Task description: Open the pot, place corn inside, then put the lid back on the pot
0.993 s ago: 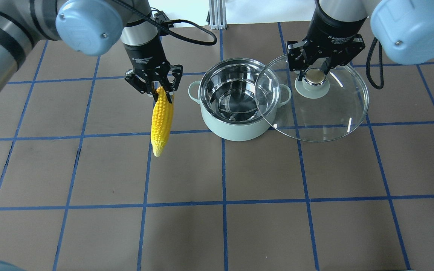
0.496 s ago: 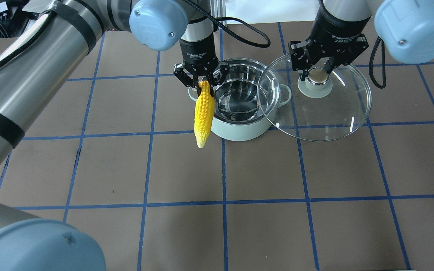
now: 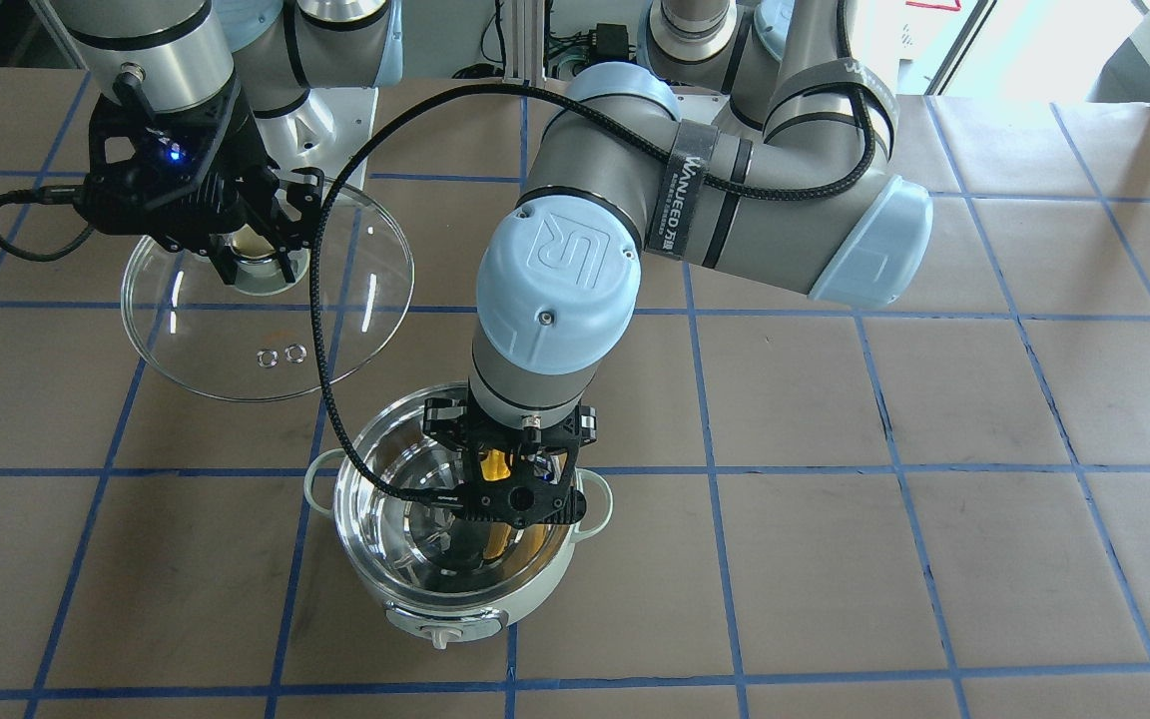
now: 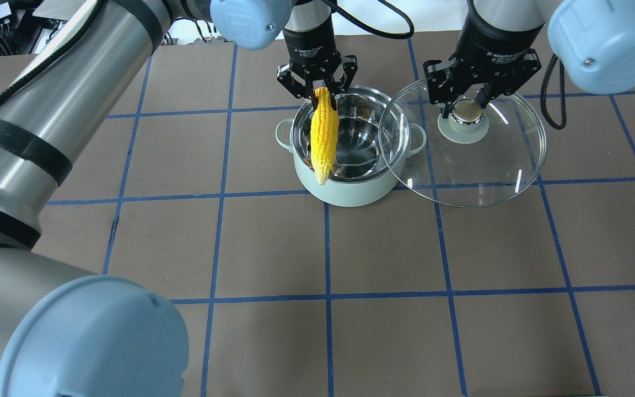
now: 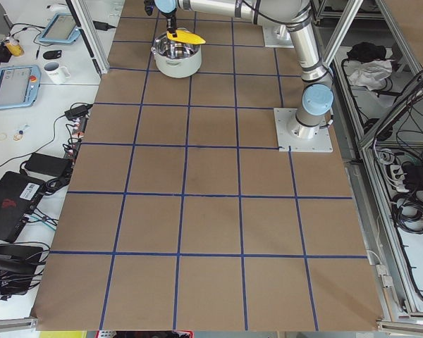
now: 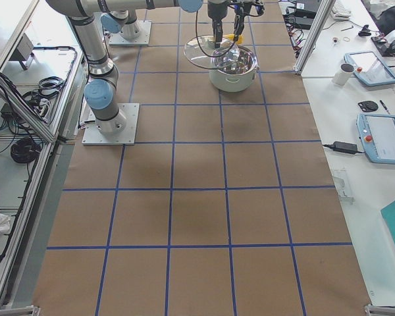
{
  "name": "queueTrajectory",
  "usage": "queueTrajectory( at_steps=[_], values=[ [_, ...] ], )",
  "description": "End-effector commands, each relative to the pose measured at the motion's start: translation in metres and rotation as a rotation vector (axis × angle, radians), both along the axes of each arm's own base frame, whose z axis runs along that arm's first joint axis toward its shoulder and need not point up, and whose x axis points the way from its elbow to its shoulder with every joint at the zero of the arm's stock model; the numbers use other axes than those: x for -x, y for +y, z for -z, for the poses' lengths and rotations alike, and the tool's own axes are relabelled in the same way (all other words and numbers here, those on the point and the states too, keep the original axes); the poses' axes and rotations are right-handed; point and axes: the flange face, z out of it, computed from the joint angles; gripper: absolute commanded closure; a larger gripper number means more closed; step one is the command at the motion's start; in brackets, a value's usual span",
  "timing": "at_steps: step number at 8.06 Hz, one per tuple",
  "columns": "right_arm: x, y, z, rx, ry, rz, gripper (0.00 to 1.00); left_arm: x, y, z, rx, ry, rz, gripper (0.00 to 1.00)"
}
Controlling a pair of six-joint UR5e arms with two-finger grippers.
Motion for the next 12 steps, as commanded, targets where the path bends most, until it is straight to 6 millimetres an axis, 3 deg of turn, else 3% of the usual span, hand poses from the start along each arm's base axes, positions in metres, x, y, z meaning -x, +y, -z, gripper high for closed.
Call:
queueTrajectory(
  at_steps=[1, 8, 10, 11, 12],
  values=[
    [-0.002, 0.002, 0.001, -0.002, 0.002, -0.001, 0.66, 0.01, -0.025, 0.007, 0.054, 0.035, -0.001, 1.0],
    [-0.003, 0.002, -0.001, 0.004, 0.0, 0.002, 0.76, 0.016, -0.045, 0.026, 0.156, 0.065, 0.014, 1.0],
    [-0.003, 0.002, -0.001, 0.004, 0.001, 0.005, 0.76, 0.014, -0.047, 0.021, 0.186, 0.066, 0.012, 0.92],
    [-0.003, 0.002, -0.001, 0.004, 0.001, 0.005, 0.76, 0.014, -0.047, 0.024, 0.181, 0.066, 0.012, 0.67],
    [-0.003, 0.002, -0.001, 0.004, 0.001, 0.005, 0.76, 0.013, -0.048, 0.028, 0.175, 0.064, 0.011, 0.33]
  ],
)
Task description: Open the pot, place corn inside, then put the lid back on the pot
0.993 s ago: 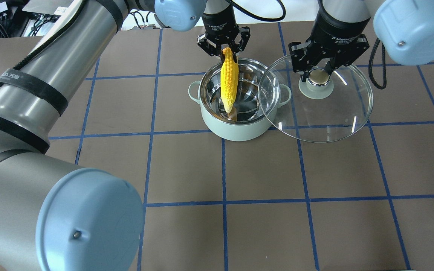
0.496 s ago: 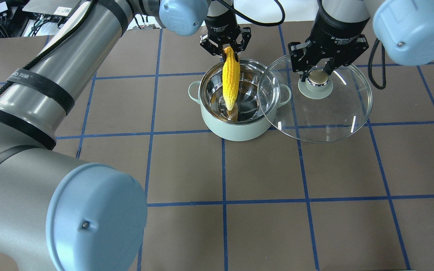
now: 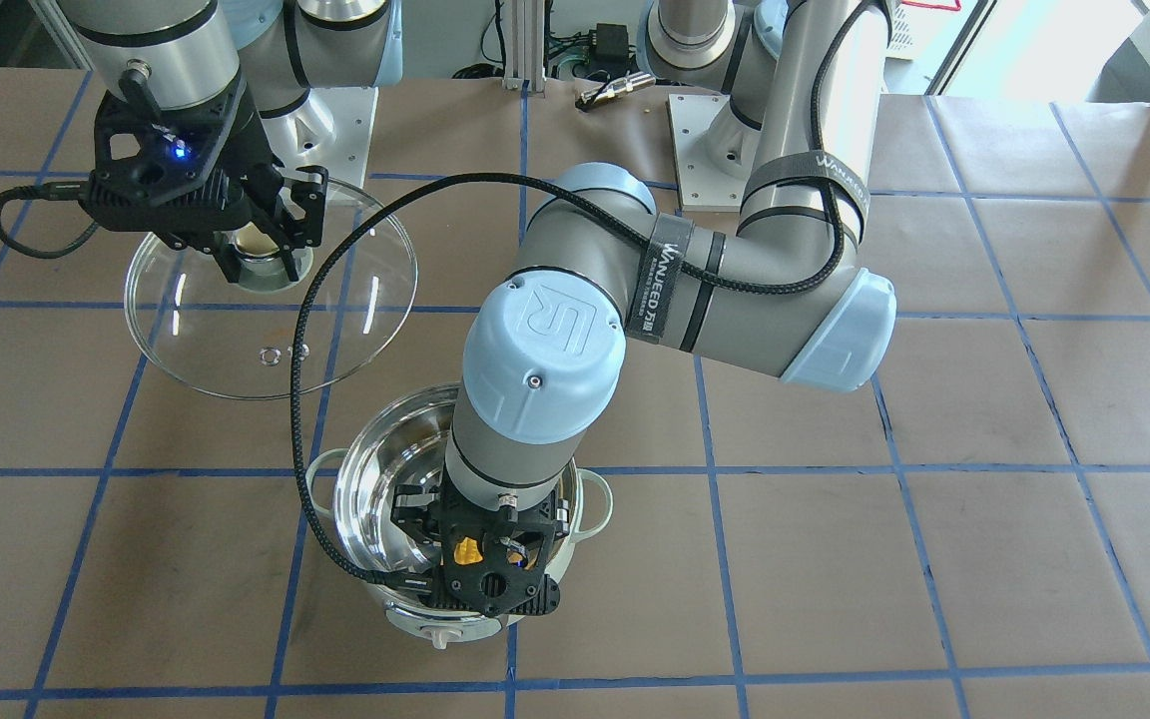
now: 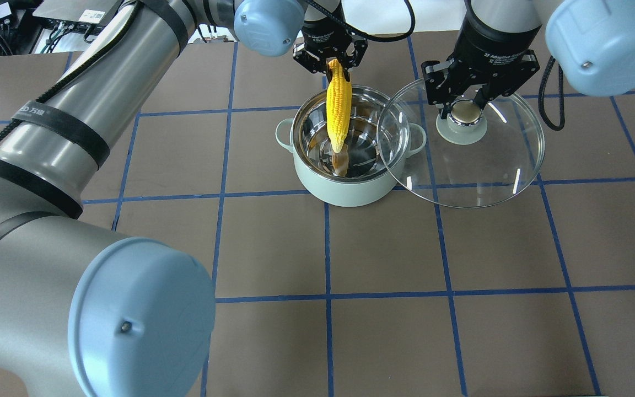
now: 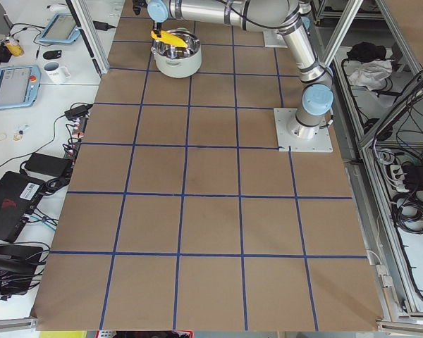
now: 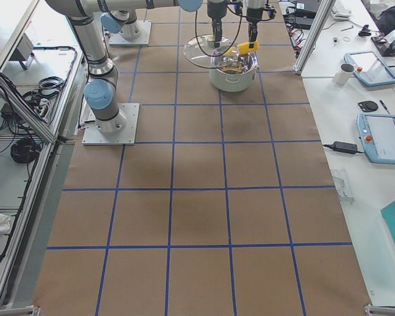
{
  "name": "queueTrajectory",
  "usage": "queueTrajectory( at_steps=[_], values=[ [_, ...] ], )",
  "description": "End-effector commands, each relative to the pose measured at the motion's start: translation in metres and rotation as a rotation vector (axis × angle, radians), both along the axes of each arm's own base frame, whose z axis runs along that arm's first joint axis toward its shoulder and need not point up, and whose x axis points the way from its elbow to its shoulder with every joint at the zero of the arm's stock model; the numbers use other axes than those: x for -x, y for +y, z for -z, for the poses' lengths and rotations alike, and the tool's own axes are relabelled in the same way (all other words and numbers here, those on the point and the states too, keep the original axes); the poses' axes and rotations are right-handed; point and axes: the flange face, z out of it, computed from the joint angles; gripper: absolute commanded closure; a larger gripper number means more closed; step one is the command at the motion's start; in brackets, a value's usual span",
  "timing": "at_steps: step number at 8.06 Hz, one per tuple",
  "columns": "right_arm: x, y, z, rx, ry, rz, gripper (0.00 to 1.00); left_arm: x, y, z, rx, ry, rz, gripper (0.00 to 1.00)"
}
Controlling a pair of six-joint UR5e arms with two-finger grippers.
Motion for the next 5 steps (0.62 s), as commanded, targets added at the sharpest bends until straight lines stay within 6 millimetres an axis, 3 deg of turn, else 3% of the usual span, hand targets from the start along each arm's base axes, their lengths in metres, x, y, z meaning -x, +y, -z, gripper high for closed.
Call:
queueTrajectory(
  at_steps=[1, 2, 3, 5],
  values=[
    [0.0, 0.0, 0.0, 0.0, -0.001, 0.0, 0.76, -0.002, 0.0, 0.009, -0.009, -0.007, -0.002, 0.27],
    [0.0, 0.0, 0.0, 0.0, -0.001, 0.0, 0.76, -0.002, 0.0, 0.019, -0.013, -0.008, -0.006, 0.19],
    [0.0, -0.001, 0.001, -0.001, -0.001, -0.001, 0.77, -0.003, 0.0, 0.013, 0.005, -0.001, -0.017, 0.0],
    [0.0, -0.001, 0.001, 0.0, 0.0, -0.003, 0.78, -0.01, -0.001, -0.005, 0.021, 0.011, -0.024, 0.0]
  ],
)
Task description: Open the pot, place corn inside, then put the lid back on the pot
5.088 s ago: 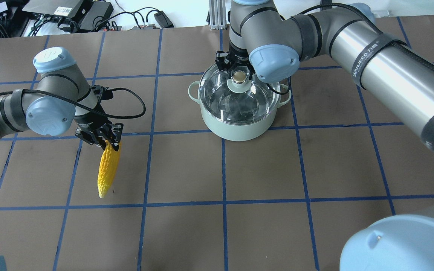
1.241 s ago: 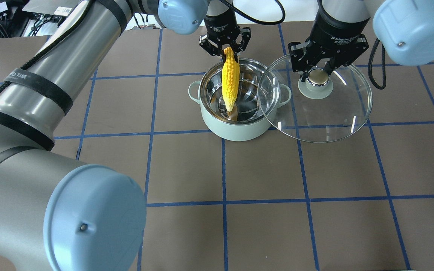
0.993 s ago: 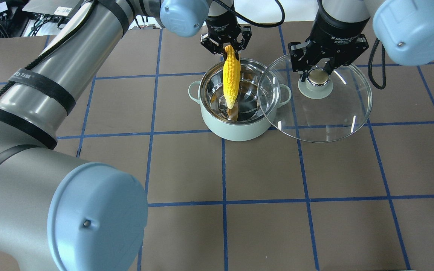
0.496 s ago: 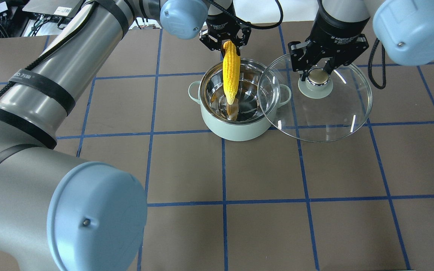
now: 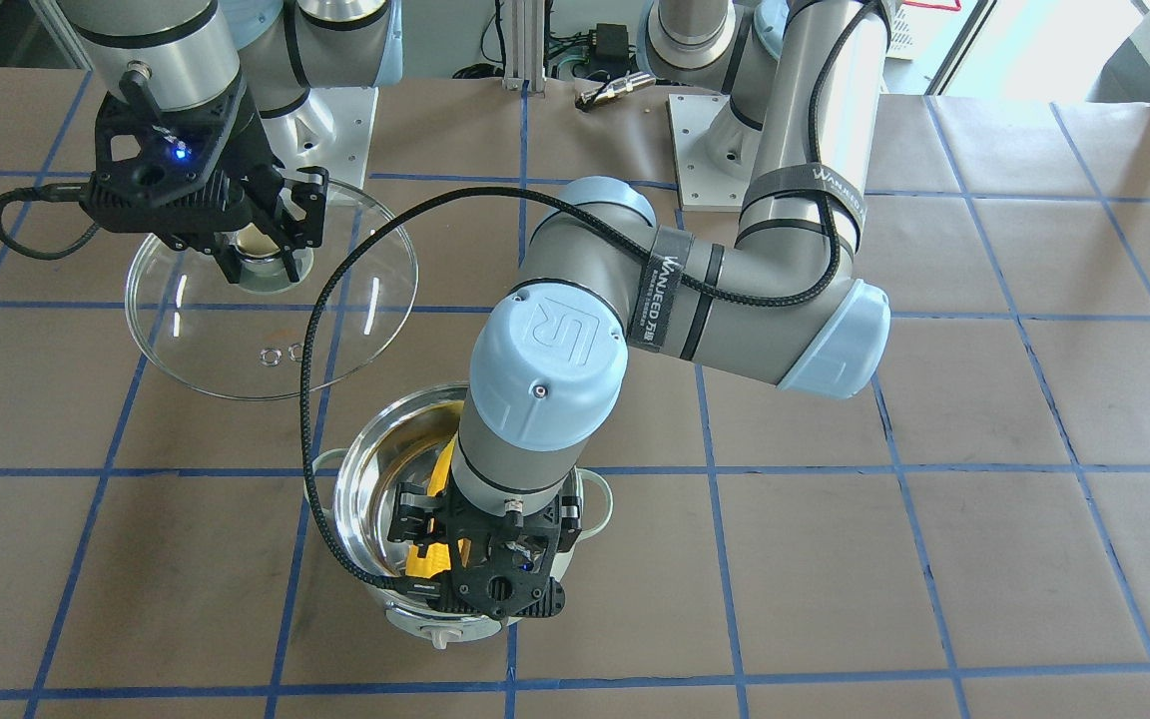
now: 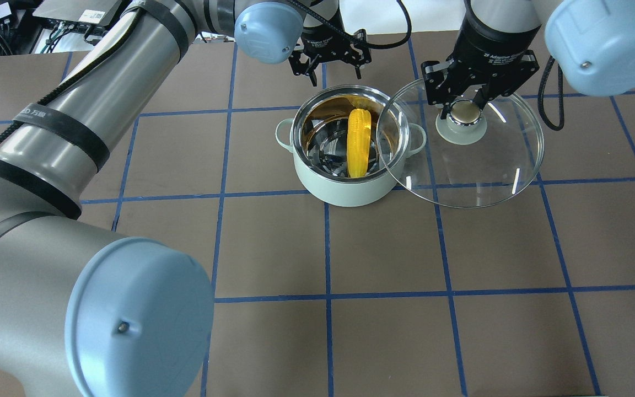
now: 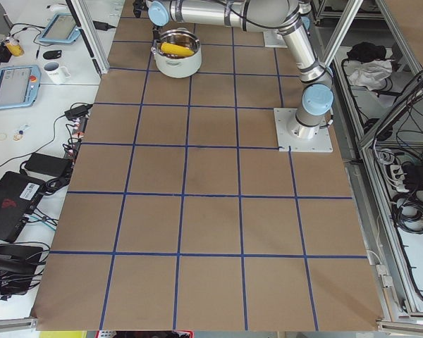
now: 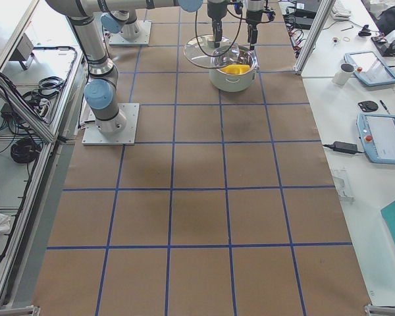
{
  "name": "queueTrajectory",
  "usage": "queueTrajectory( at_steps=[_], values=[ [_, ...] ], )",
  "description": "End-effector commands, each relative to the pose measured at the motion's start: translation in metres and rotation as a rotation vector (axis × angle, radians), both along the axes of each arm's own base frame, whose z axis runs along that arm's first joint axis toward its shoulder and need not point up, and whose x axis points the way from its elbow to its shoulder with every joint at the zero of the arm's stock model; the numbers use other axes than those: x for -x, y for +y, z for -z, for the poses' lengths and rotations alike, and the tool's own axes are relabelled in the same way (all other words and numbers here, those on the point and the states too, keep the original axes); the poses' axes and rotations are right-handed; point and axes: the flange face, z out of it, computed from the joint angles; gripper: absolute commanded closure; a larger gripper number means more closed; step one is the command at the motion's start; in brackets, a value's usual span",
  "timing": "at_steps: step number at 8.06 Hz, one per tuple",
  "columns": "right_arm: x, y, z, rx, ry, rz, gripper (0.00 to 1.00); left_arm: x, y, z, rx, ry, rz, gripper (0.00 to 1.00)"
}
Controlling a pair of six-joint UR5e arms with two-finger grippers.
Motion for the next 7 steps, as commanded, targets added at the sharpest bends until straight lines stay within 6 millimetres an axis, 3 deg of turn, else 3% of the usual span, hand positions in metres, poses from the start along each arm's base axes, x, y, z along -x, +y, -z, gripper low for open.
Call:
queueTrajectory(
  at_steps=[1, 3, 5, 6, 7],
  values=[
    [0.0, -0.002, 0.001, 0.003, 0.0, 0.0, 0.78, -0.032, -0.005, -0.035, 0.026, 0.012, -0.044, 0.0],
    [-0.002, -0.015, -0.007, 0.045, -0.004, 0.0, 0.78, -0.073, 0.012, -0.092, 0.011, -0.004, -0.078, 0.0],
    [-0.017, -0.065, 0.016, 0.063, -0.05, 0.06, 0.82, -0.123, 0.036, -0.143, -0.002, -0.047, -0.028, 0.0],
    [-0.055, -0.087, 0.041, 0.082, -0.069, 0.069, 0.85, -0.159, 0.053, -0.171, -0.016, -0.132, -0.062, 0.0],
    [-0.094, -0.096, 0.064, 0.076, -0.081, 0.113, 0.85, -0.181, 0.073, -0.193, -0.02, -0.187, -0.072, 0.0]
  ],
)
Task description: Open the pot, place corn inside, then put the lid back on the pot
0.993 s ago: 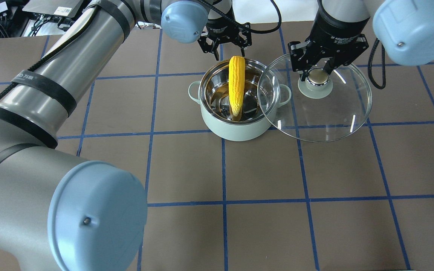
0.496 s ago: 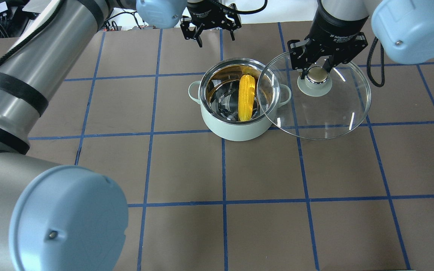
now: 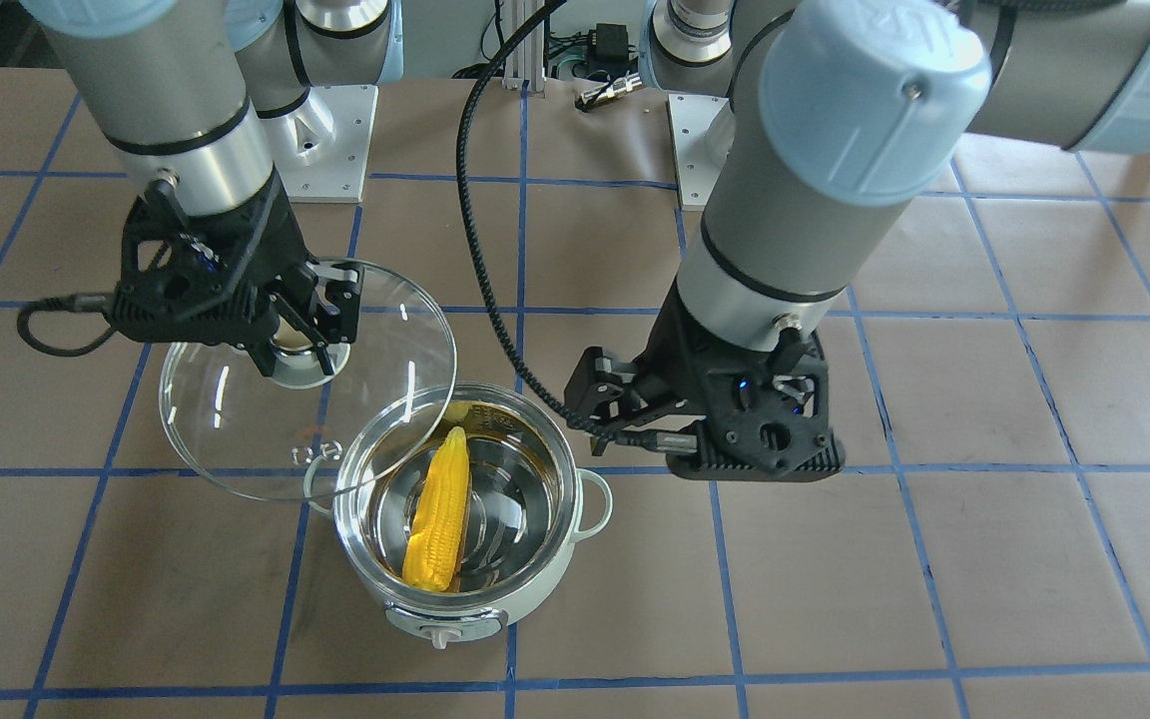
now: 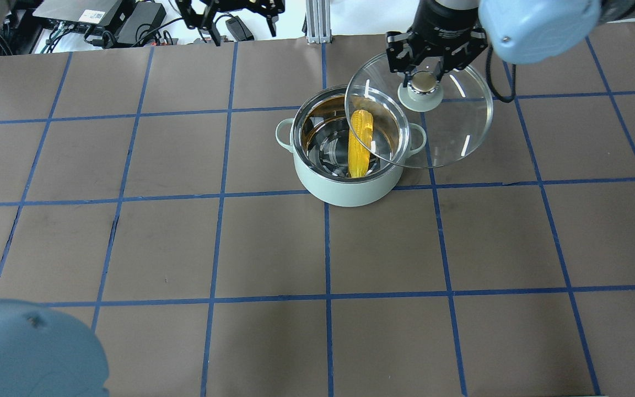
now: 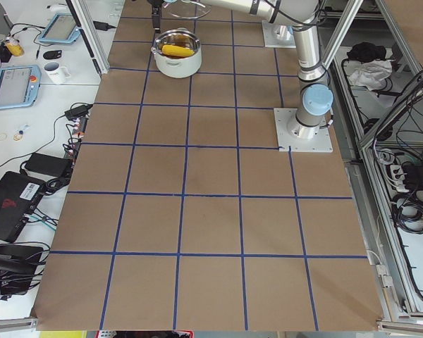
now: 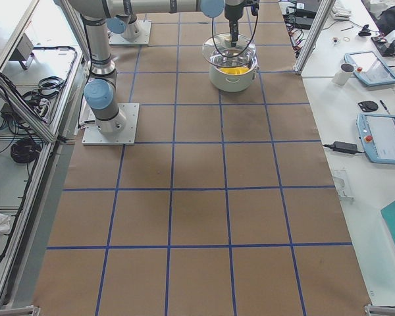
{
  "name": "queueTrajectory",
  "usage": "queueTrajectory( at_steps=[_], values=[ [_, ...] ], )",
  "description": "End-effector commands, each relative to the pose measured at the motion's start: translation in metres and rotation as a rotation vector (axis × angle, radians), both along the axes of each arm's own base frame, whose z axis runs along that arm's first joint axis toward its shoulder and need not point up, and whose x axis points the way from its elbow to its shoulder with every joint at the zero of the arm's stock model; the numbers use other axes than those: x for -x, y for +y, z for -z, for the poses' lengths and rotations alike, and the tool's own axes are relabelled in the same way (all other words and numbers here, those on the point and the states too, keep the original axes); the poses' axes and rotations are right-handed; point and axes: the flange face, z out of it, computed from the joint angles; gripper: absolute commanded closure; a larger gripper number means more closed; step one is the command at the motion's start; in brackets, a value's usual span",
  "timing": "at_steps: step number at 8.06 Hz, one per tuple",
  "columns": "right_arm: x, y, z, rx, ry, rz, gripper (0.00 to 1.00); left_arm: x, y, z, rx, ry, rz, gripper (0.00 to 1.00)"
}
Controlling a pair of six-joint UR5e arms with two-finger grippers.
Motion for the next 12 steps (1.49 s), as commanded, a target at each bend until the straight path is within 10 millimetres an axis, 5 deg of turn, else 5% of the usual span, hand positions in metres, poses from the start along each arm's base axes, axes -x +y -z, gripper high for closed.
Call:
queueTrajectory(
  at_steps=[1, 4, 6, 8, 12],
  values=[
    [-0.084, -0.041, 0.055, 0.065, -0.055, 0.033, 0.85, -0.065, 0.05, -0.054, -0.054, -0.127, 0.056, 0.0],
    [-0.105, -0.053, 0.1, 0.031, -0.038, 0.004, 0.85, -0.077, 0.088, -0.056, -0.079, -0.132, 0.081, 0.08],
    [-0.105, -0.057, 0.112, 0.014, -0.032, 0.041, 0.8, -0.079, 0.115, -0.023, -0.078, -0.129, 0.08, 0.0],
    [-0.105, -0.056, 0.122, -0.022, -0.029, 0.083, 0.79, -0.078, 0.118, 0.013, -0.03, -0.13, 0.081, 0.0],
    [-0.104, -0.055, 0.13, -0.059, -0.011, 0.077, 0.8, -0.081, 0.115, 0.022, -0.067, -0.143, 0.086, 0.0]
  ],
)
